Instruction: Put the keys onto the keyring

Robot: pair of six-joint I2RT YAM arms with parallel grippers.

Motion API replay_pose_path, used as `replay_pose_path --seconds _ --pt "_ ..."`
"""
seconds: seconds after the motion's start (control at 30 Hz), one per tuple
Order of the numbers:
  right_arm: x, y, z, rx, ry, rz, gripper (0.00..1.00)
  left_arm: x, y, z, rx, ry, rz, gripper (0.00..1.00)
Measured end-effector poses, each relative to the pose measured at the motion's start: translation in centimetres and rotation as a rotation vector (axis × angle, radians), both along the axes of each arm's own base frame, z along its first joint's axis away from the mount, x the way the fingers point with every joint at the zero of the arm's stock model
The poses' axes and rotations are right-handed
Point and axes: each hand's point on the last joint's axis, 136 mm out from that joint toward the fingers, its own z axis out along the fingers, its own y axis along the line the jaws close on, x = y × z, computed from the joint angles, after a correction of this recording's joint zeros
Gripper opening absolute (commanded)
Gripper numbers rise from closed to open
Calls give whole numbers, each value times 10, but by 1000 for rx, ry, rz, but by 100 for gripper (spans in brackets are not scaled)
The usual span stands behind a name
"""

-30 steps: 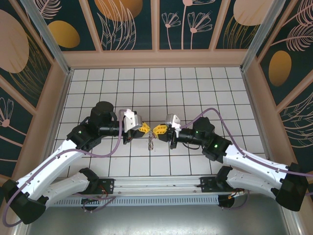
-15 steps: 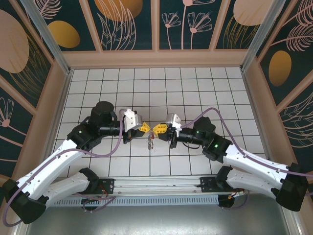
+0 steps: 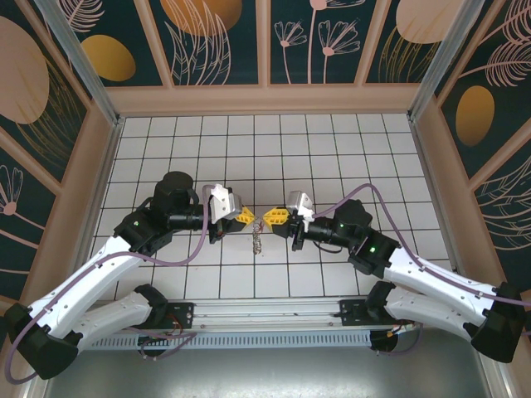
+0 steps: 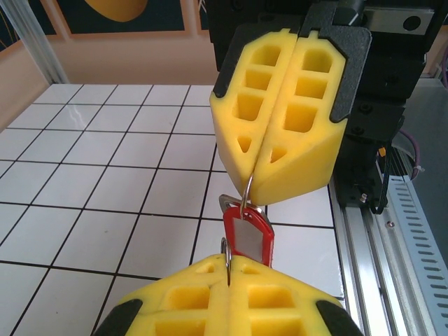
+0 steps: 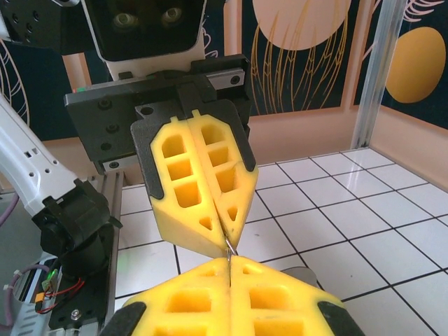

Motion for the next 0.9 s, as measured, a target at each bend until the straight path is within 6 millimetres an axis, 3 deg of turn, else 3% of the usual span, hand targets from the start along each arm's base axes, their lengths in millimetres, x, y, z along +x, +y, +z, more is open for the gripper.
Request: replay_pose_path --seconds 0.37,0.9 --pt "4 4 -16 -52 23 -14 0 0 0 0 0 0 0 0" --pt "4 4 -17 -55 24 -19 0 0 0 0 0 0 0 0"
